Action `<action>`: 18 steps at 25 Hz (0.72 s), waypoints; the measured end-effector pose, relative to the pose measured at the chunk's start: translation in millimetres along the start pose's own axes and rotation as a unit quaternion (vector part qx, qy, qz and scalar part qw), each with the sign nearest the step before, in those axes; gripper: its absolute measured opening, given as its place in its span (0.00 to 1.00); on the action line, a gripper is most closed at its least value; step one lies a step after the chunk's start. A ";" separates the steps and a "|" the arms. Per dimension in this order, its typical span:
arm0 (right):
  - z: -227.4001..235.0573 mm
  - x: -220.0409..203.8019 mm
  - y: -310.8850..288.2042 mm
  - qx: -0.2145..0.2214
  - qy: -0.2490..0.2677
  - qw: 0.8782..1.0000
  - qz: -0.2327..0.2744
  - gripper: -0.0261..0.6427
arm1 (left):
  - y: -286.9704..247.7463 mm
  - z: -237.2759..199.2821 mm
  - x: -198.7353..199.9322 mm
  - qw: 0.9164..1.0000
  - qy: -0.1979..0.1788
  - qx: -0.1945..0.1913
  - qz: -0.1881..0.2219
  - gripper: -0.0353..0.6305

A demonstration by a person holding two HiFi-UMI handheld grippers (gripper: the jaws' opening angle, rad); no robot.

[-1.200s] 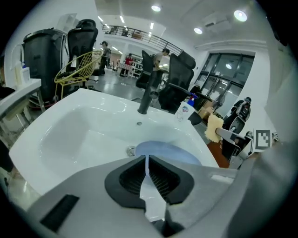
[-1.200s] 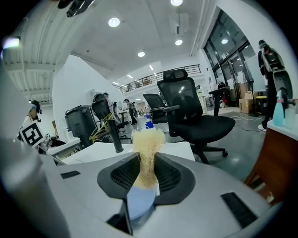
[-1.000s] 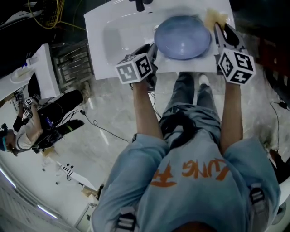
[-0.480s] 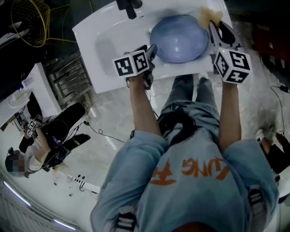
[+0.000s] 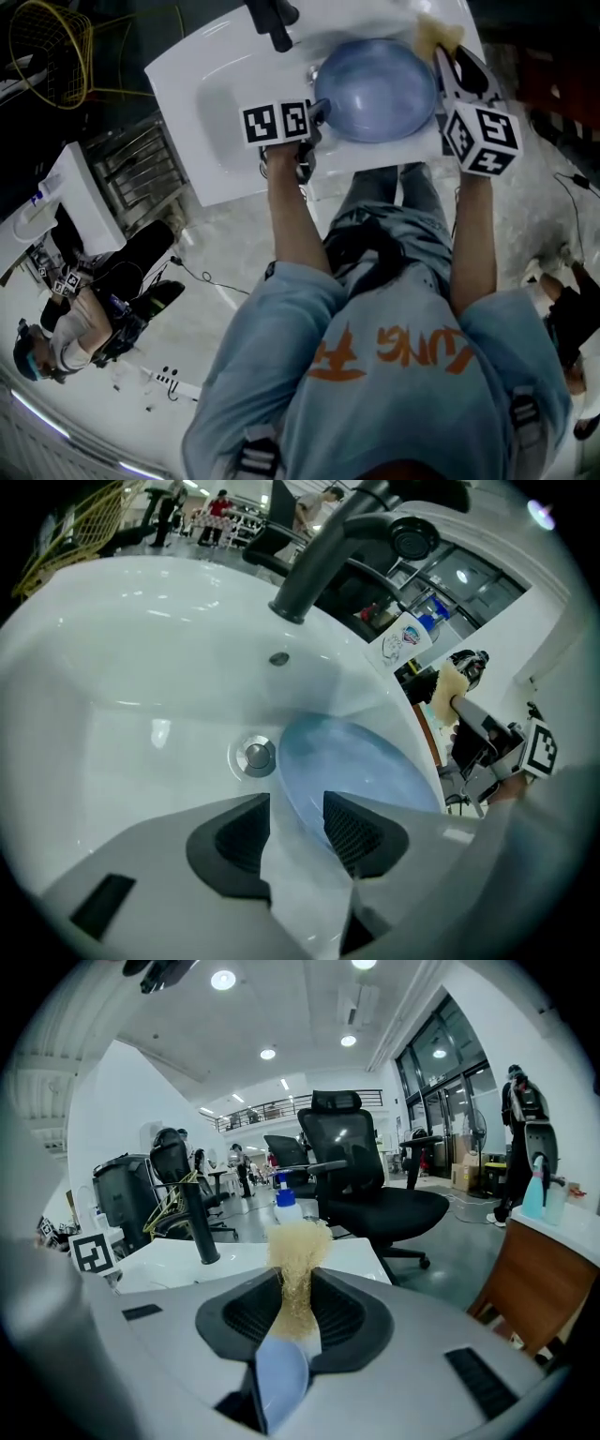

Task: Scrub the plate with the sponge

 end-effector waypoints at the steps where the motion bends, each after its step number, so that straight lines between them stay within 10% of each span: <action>1: 0.7 -2.0 -1.9 -0.002 0.000 1.000 -0.002 0.18 | -5.1 -0.7 -2.4 1.000 0.007 -0.012 -0.012 0.31; 10: 6.1 11.6 -10.9 -0.024 0.032 0.999 0.000 0.18 | -35.3 -6.6 -12.2 0.992 0.063 -0.081 -0.080 0.25; 18: -11.7 41.0 -14.7 -0.003 0.054 0.998 0.016 0.18 | -20.3 -10.0 -2.3 0.984 0.155 -0.081 -0.029 0.17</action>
Point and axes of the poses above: the fingertips, and each gripper's own axes: y backward along the fingers, z to its right, x out of its top, the point moved 1 cm from there along y, backward along the fingers, and after that the axes turned 13 degrees about -x, right-handed, at the moved point
